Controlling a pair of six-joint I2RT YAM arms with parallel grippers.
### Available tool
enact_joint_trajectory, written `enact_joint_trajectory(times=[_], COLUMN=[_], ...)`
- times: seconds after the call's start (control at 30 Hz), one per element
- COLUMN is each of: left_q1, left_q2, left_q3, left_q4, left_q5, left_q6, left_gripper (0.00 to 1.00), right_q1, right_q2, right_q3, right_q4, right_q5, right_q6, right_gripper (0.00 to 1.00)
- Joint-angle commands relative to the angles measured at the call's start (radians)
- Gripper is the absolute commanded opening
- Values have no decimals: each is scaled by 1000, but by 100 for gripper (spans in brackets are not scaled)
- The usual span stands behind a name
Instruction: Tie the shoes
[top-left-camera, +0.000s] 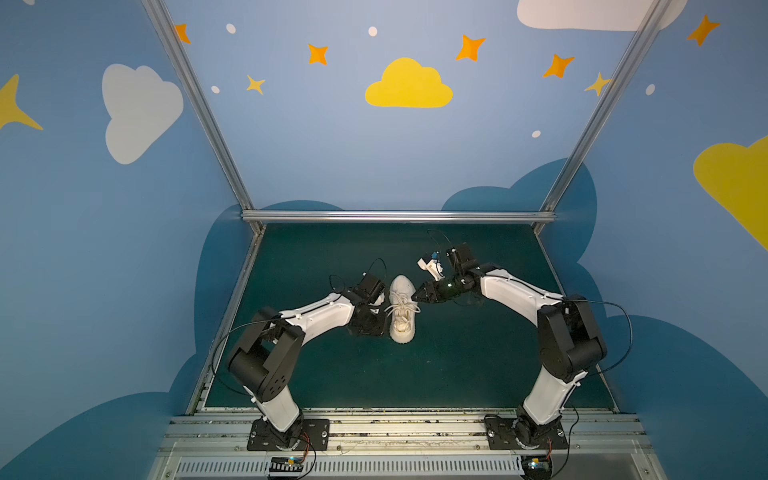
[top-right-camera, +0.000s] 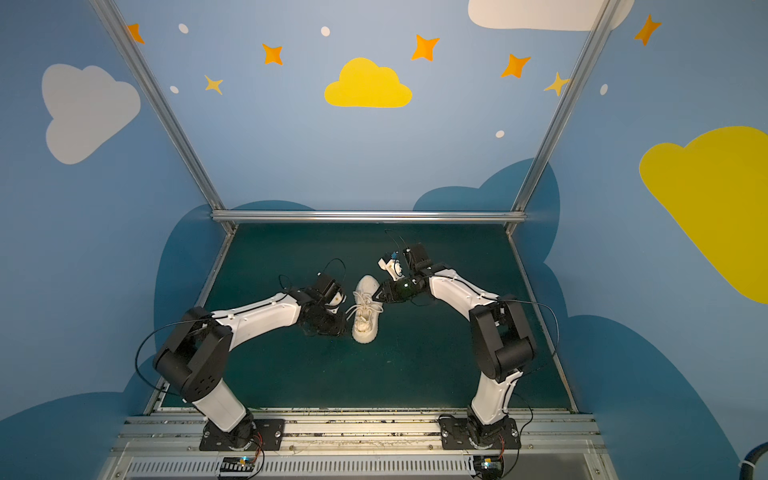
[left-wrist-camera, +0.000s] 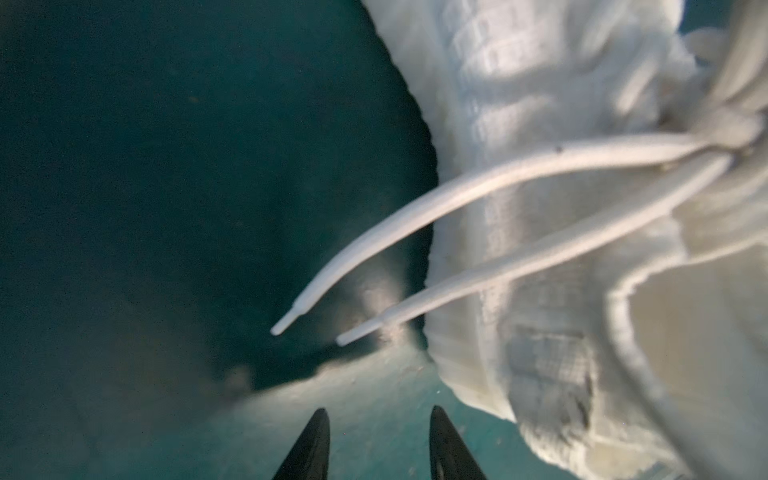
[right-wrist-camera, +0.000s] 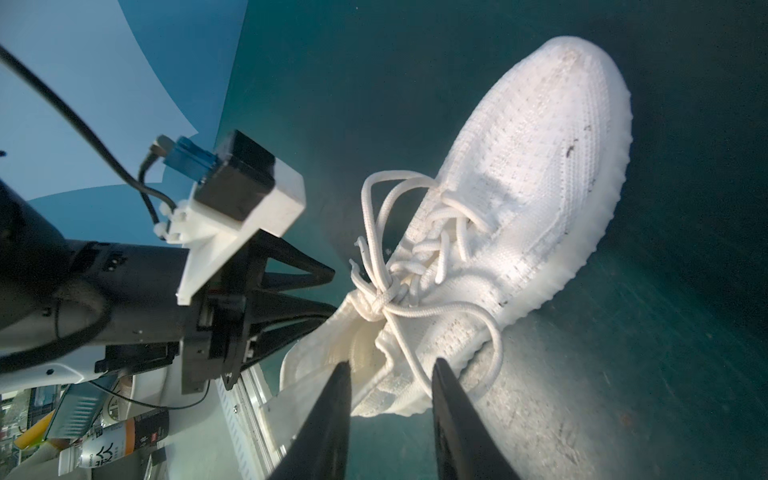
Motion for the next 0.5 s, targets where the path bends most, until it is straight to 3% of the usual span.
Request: enact_joint_trajectory(times=[0.0, 0.23, 0.47], left_q1=[47, 84, 89], left_q2=[-65, -1, 62], left_q3=[-6, 32, 99], left_q4=[-73, -93, -31], left_q5=[-39, -86, -36], left_q6=[96, 205, 238], left_gripper=[42, 39, 38], right_q1=[-5, -9, -21], right_q2=[-36, -36, -50], right_q3=[-4, 3, -5], right_q4=[-6, -9, -19], right_q5=[-9, -12, -10], right_q6=[-9, -10, -16], right_gripper=[34, 34, 34])
